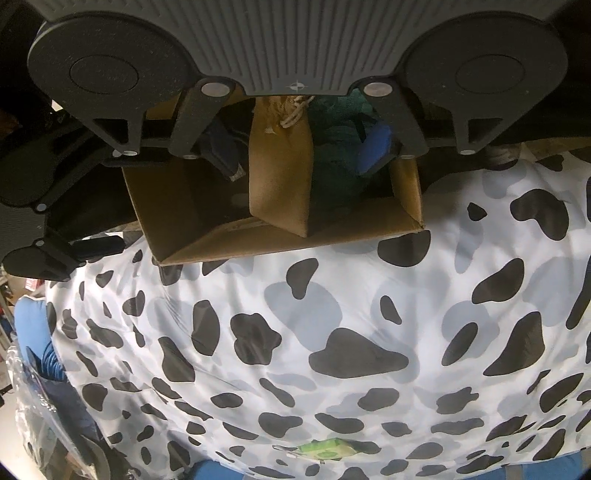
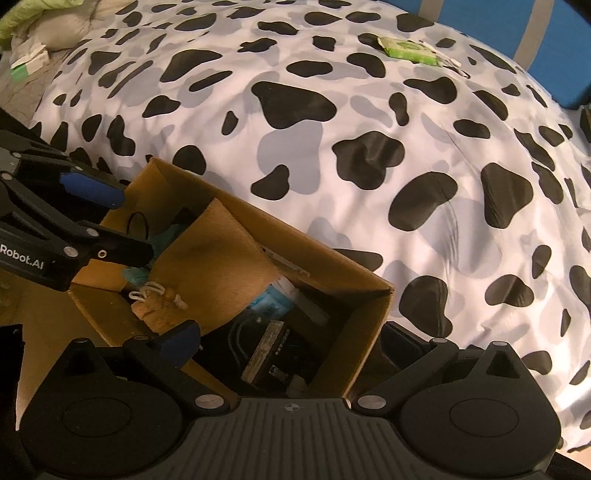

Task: Organize soft objects
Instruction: 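Move the left gripper over the green-and-white wipes packet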

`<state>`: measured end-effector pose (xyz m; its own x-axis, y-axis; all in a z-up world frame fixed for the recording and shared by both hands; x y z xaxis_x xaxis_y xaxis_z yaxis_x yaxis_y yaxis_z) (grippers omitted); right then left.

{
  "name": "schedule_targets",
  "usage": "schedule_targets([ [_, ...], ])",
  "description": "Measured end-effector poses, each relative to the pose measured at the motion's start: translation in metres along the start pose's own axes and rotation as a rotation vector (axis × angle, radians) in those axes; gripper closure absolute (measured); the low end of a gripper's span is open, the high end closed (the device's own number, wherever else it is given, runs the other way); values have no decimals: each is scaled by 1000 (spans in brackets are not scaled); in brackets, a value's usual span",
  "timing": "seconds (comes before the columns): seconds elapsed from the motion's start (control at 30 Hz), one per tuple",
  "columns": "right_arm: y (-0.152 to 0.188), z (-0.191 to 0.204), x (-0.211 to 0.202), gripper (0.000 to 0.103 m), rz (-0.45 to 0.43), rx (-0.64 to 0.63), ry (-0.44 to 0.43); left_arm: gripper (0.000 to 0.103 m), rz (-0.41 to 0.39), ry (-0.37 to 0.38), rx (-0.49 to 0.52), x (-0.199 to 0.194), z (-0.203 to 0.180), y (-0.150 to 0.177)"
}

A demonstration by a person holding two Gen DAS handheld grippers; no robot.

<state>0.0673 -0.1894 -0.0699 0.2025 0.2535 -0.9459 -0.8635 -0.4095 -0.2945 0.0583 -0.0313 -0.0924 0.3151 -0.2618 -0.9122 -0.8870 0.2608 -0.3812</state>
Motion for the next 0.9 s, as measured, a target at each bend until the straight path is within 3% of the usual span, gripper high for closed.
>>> schedule_targets([
  [0.43, -7, -9, -5, 0, -42, 48, 27, 32, -48, -27, -20, -7, 5, -5],
  [0.9, -23, -23, -20, 0, -159, 114, 57, 28, -127, -74, -53, -18, 14, -14],
])
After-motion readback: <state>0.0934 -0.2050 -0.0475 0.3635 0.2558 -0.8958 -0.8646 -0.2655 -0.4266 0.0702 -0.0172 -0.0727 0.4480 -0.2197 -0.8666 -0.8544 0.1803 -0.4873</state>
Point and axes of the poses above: each gripper's, at about its wrist camera, not at the fingertips, and x roughly the way its jaws point, z to its left, y to its underside, the point moved 7 cm from there along x, roughly the way its jaws point, and after that the axes turned 12 degrees about x, right-handed, at the moved point
